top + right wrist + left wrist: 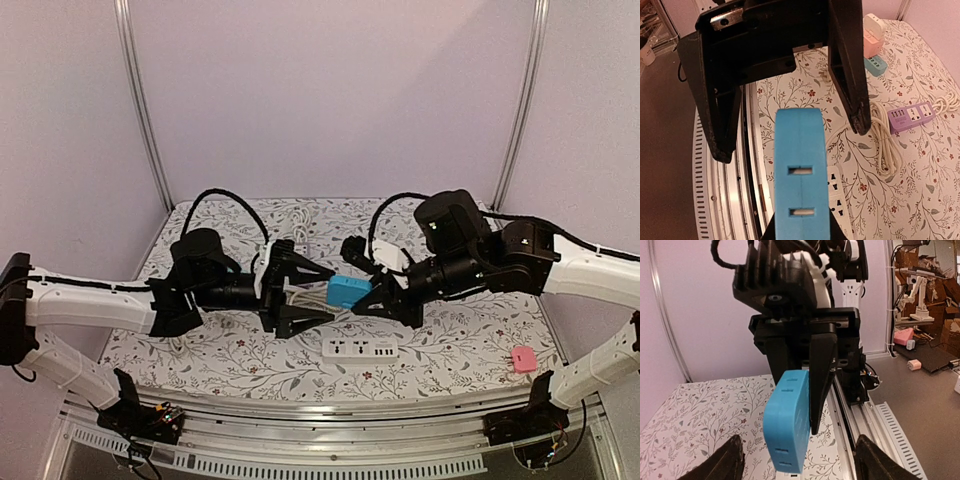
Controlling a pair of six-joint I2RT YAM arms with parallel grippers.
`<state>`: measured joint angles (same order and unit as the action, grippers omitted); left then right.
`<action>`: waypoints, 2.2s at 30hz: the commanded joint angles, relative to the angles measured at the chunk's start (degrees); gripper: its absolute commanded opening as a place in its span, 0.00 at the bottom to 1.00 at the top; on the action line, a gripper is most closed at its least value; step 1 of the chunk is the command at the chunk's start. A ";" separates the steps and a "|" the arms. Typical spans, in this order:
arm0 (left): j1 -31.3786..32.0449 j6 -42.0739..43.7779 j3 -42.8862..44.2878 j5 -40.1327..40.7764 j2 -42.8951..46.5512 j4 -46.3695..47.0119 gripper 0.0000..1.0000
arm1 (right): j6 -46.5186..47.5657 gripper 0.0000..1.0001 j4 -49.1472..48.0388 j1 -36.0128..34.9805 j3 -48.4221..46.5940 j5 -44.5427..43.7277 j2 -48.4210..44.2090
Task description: Insert the plug
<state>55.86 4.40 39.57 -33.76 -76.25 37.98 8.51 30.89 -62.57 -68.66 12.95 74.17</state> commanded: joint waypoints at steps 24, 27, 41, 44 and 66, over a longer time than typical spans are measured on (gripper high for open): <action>-4.90 4.01 -2.29 -6.08 -15.65 4.21 0.31 | 9.08 0.00 -9.04 6.50 6.77 11.89 13.77; -5.14 2.98 -2.14 -7.10 -15.69 4.17 0.40 | 9.13 0.00 -8.56 6.61 6.72 12.16 13.74; -5.40 1.74 -2.27 -7.98 -15.31 0.79 0.00 | 8.60 0.19 -8.95 6.88 7.28 9.16 12.57; -5.48 2.68 -3.35 -7.44 -16.21 3.08 0.00 | 5.88 0.61 -11.85 9.27 9.30 10.04 11.07; -7.39 -0.03 -3.60 -4.34 -28.59 15.29 0.00 | -0.40 0.32 -28.83 12.84 14.24 18.74 19.31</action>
<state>49.39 4.47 36.21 -38.50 -102.85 48.51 8.84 3.73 -49.98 -52.90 29.63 91.09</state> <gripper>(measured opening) 0.141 0.327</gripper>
